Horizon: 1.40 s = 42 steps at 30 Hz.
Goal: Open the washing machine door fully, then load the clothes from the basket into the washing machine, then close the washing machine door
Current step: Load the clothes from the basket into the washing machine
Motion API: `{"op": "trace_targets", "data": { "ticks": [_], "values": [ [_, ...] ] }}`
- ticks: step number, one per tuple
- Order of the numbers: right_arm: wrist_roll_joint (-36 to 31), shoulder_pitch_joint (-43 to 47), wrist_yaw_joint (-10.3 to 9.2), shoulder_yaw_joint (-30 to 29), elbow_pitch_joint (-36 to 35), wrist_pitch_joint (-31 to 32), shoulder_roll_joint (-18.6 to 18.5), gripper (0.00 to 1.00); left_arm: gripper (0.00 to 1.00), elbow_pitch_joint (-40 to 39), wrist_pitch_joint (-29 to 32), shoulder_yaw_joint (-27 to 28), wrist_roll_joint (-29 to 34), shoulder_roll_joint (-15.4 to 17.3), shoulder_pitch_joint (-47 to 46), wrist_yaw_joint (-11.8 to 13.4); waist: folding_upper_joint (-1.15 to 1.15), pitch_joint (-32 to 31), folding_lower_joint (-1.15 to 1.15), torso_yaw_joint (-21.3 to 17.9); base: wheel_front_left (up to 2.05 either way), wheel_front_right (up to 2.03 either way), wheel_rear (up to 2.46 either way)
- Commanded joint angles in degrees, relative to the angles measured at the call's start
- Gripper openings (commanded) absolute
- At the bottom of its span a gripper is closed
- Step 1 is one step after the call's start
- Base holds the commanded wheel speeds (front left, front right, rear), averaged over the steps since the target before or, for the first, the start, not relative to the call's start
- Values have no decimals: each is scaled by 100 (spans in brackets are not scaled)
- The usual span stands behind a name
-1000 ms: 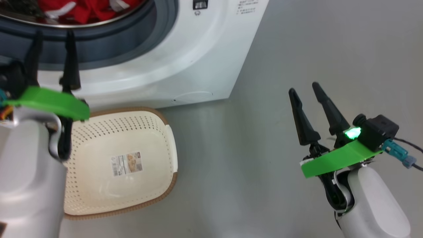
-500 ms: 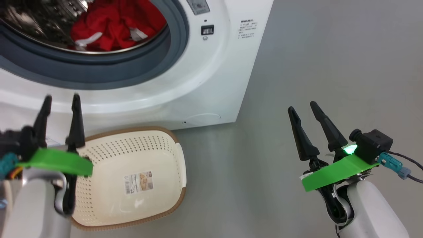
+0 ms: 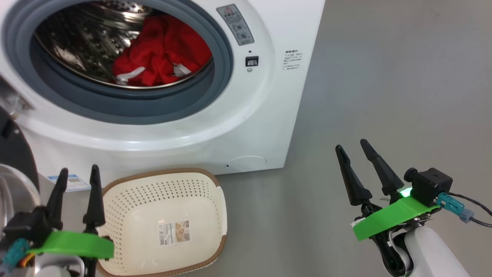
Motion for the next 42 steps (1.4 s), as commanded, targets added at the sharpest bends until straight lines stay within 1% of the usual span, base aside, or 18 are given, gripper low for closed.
{"op": "trace_targets", "data": {
  "ticks": [1, 5, 10, 23, 42],
  "values": [
    [61, 60, 9, 115, -125, -27, -25, 100, 100, -238, -30, 240, 10, 106, 44, 40, 0, -112, 0, 83, 0, 0, 0],
    [70, 132, 9, 100, -128, -27, -55, 100, 100, -580, -30, 348, -2, -41, 392, 65, 0, -198, 0, 156, 0, 0, 0],
    [73, 176, 9, 84, -132, -27, -83, 100, 100, -854, -30, 379, 93, -147, 682, 83, 0, -246, 0, 228, 0, 0, 0],
    [84, 276, 9, 48, -109, -27, -162, 100, 100, -1165, -30, 504, 181, -387, 1175, 87, 0, -403, 0, 272, 0, 0, 0],
    [-6, 331, 9, -42, -85, -27, -197, 100, 100, -1339, -30, 506, 252, -490, 1328, 30, 0, -468, 0, 292, 0, 0, 0]
  ]
}}
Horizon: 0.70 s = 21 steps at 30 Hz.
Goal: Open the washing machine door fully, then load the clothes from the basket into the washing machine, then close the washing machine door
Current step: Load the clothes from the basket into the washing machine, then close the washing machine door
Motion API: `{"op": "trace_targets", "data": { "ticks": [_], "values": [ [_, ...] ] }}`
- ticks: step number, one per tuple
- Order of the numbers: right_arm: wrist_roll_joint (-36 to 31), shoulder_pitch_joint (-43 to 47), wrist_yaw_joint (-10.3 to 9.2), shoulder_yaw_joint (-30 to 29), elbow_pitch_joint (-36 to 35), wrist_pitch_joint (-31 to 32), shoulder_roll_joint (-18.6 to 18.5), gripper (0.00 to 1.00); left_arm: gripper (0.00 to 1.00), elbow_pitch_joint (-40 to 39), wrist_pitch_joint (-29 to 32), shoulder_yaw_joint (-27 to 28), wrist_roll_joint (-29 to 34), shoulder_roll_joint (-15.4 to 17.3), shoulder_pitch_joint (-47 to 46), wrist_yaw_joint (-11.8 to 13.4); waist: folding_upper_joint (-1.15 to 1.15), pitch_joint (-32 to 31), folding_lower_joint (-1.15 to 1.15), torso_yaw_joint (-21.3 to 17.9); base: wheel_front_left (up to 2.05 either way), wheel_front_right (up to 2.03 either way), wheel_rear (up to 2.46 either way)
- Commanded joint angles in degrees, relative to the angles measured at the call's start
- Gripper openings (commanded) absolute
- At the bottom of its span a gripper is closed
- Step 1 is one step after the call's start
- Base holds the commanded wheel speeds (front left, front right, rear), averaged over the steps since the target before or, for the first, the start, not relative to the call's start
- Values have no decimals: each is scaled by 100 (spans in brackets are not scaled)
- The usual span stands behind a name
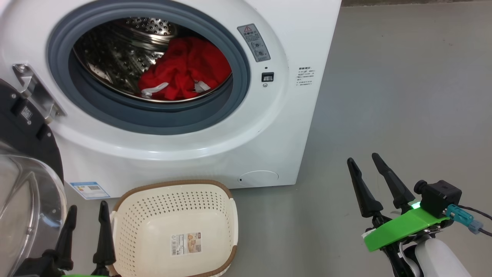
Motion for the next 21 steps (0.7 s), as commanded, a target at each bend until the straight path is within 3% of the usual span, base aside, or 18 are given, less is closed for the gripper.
{"op": "trace_targets", "data": {
  "ticks": [1, 21],
  "values": [
    [-49, 12, 9, 99, -132, -27, -35, 100, 100, -187, -30, 205, 80, 54, -19, -15, 0, 2, 0, -2, 0, 0, 0],
    [-146, -8, 9, 58, -167, -27, -24, 100, 100, -250, -30, 187, 98, 33, -42, -49, 0, 107, 0, 18, 0, 0, 0]
  ]
}}
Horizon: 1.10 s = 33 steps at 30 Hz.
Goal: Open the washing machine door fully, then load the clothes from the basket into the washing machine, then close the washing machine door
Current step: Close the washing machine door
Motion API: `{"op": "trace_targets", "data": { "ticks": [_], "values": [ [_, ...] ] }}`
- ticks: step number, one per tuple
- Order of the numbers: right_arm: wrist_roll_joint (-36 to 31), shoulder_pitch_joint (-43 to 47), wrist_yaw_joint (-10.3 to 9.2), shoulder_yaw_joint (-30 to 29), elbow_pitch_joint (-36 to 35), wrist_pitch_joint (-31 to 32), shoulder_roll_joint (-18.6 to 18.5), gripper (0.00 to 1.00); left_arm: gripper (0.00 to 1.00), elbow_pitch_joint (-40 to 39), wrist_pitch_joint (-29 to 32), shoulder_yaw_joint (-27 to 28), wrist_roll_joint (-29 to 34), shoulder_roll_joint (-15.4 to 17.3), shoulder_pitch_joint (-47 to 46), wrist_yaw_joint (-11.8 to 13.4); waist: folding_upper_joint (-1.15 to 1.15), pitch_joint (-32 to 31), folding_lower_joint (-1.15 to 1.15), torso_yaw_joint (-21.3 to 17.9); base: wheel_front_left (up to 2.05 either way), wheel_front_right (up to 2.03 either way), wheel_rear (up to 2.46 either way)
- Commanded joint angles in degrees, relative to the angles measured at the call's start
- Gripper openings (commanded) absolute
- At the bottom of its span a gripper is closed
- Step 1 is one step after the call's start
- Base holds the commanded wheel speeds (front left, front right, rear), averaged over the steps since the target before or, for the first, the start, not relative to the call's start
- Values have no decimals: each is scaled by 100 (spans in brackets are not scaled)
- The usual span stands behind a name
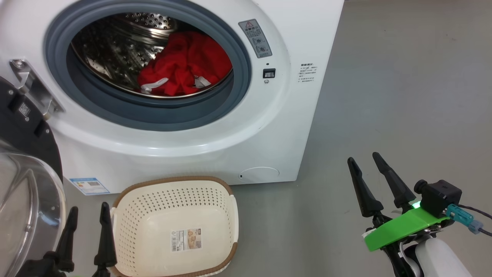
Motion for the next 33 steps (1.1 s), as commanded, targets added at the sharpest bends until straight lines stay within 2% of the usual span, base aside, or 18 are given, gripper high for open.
{"op": "trace_targets", "data": {
  "ticks": [1, 18, 33],
  "values": [
    [-47, -9, 9, 89, -150, -27, -24, 100, 100, -169, -30, 180, 60, 61, -108, -39, 0, 5, 0, -3, 0, 0, 0],
    [-40, -23, 9, 76, -127, -27, -10, 100, 100, -209, -30, 203, 67, 57, -123, -51, 0, -16, 0, 2, -11, 11, 0],
    [-21, -8, 9, 85, -120, -27, -29, 100, 100, -224, -30, 196, 49, 54, -89, -55, 0, -59, 0, 14, -127, 127, 0]
  ]
}}
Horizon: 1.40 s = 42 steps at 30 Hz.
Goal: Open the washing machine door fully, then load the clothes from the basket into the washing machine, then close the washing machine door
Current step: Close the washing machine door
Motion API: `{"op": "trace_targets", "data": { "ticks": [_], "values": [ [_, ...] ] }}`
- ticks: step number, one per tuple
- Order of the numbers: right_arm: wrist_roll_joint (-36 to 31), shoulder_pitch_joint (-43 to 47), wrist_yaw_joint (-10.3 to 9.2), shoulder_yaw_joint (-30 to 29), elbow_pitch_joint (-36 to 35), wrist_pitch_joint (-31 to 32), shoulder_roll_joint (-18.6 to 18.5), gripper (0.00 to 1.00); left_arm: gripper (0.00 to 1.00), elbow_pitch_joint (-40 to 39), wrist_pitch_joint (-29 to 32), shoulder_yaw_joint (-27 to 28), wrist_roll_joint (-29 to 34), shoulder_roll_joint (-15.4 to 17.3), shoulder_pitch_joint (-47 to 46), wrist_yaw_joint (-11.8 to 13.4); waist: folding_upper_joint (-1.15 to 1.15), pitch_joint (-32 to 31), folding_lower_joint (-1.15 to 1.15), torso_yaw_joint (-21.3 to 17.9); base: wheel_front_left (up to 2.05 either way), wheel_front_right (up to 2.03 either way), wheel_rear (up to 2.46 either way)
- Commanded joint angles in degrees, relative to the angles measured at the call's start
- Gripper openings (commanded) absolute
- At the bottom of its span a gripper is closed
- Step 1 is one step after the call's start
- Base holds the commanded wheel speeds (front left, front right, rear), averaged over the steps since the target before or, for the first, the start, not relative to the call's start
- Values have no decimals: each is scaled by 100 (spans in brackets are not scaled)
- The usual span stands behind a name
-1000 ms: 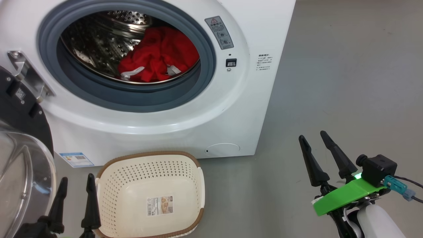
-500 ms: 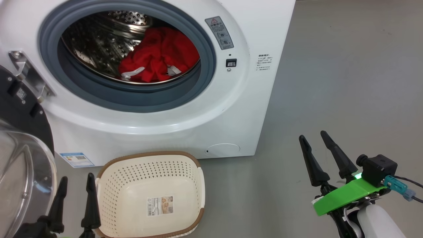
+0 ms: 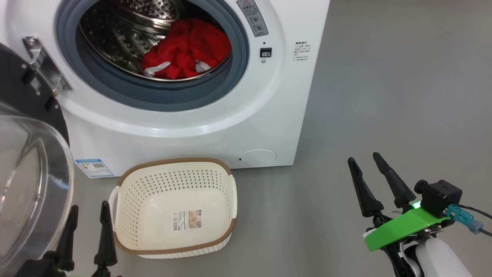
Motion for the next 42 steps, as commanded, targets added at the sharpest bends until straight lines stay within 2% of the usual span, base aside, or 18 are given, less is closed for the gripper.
{"op": "trace_targets", "data": {
  "ticks": [1, 42],
  "values": [
    [-22, -5, 9, 96, -125, -27, -30, 100, 100, -167, -30, 189, 48, 71, -86, -16, 0, -9, 0, -1, -87, 87, 0],
    [-7, 86, 9, 180, -58, -27, -99, 100, 100, -193, -30, 157, 74, 69, 55, -18, 0, -243, 0, 3, -6, 6, 0]
  ]
}}
